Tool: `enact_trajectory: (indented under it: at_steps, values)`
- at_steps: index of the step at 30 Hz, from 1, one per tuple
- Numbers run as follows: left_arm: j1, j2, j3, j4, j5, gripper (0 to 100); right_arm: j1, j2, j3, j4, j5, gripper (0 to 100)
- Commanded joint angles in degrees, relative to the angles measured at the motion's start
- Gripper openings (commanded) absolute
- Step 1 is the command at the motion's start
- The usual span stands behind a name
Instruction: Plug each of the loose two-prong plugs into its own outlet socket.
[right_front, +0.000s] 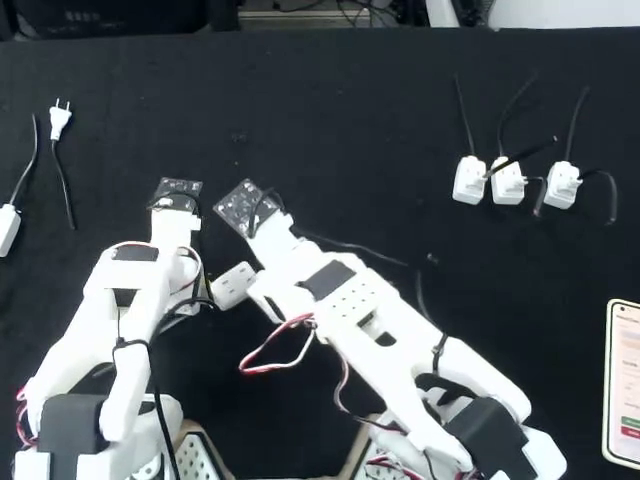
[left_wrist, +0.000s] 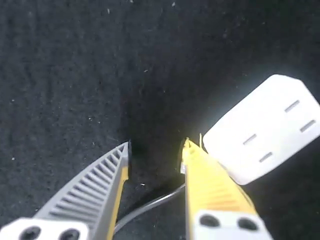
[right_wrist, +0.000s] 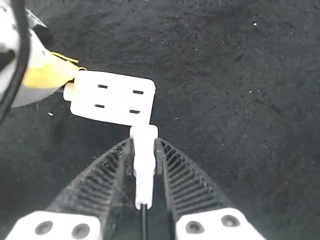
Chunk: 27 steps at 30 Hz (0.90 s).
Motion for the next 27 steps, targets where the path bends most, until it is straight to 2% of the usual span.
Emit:
enact_trajectory:
  at_steps: [1, 6, 16, 22, 27]
  values:
    - [-3.12, -0.62, -0.57, 0.53, -0.35, 18, 1.05, 0.13, -7.78, 4.84, 0.18, 1.0]
    - [-9.36, -0.62, -1.54, 0.53, -0.26, 18, 1.49, 4.09, -19.91, 17.85, 2.20, 1.0]
    - [-10.59, -2.55, -1.10, 0.62, -0.79, 18, 1.32, 22.73, -42.42, 32.88, 4.22, 1.0]
    - [-14.37, -15.12, 4.44, 0.09, -0.35, 18, 1.23, 28.62, -50.86, 39.03, 1.76, 1.0]
    - [-14.90, -30.77, 14.20, -5.36, 1.93, 18, 0.00, 29.23, -52.70, 40.79, 0.88, 1.0]
